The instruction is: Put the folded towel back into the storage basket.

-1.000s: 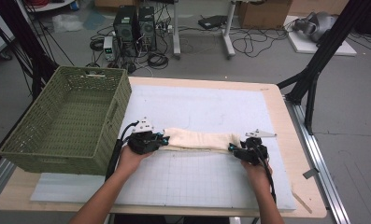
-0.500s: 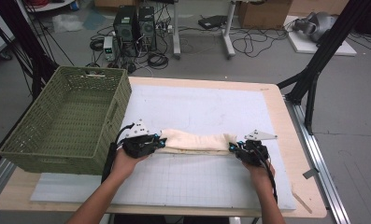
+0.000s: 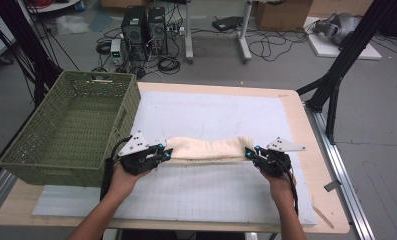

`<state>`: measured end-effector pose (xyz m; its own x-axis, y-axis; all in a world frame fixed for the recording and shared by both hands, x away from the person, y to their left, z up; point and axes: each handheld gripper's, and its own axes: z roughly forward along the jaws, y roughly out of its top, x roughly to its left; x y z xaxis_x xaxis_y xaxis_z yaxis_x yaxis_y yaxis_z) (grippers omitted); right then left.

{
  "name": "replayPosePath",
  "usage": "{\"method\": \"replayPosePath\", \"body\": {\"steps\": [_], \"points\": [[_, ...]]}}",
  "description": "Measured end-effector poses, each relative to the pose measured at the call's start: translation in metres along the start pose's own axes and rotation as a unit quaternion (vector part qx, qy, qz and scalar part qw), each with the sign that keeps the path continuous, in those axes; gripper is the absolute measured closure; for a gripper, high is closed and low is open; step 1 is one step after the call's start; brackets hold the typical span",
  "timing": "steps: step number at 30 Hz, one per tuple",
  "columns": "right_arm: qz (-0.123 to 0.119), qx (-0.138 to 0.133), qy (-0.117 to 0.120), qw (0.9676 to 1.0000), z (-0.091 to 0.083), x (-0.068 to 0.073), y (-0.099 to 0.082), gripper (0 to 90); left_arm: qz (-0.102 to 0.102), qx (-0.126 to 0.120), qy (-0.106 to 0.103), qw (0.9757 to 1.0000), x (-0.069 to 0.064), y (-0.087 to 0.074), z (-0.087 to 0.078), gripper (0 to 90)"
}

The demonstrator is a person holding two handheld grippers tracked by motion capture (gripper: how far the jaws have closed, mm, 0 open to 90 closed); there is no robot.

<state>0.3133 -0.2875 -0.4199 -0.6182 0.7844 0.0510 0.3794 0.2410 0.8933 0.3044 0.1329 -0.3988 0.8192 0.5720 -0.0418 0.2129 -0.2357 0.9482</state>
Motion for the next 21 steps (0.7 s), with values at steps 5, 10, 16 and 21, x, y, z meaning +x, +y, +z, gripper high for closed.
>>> {"method": "replayPosePath", "body": {"steps": [5,10,16,21], "points": [[-0.009,-0.022,0.007,0.9997,-0.003,0.004,0.008,79.7,0.003,-0.018,0.003,0.9998,-0.001,0.003,-0.011,80.7],[-0.019,-0.042,0.013,0.9988,-0.006,0.007,0.019,79.9,0.004,-0.031,0.007,0.9995,-0.001,0.006,-0.022,80.8],[-0.026,-0.052,0.017,0.9981,-0.004,0.009,0.029,79.9,0.007,-0.041,0.009,0.9991,-0.001,0.008,-0.030,80.8],[-0.033,-0.055,0.018,0.9978,0.002,0.009,0.040,80.1,0.009,-0.051,0.016,0.9985,-0.002,0.011,-0.039,80.9]]}}
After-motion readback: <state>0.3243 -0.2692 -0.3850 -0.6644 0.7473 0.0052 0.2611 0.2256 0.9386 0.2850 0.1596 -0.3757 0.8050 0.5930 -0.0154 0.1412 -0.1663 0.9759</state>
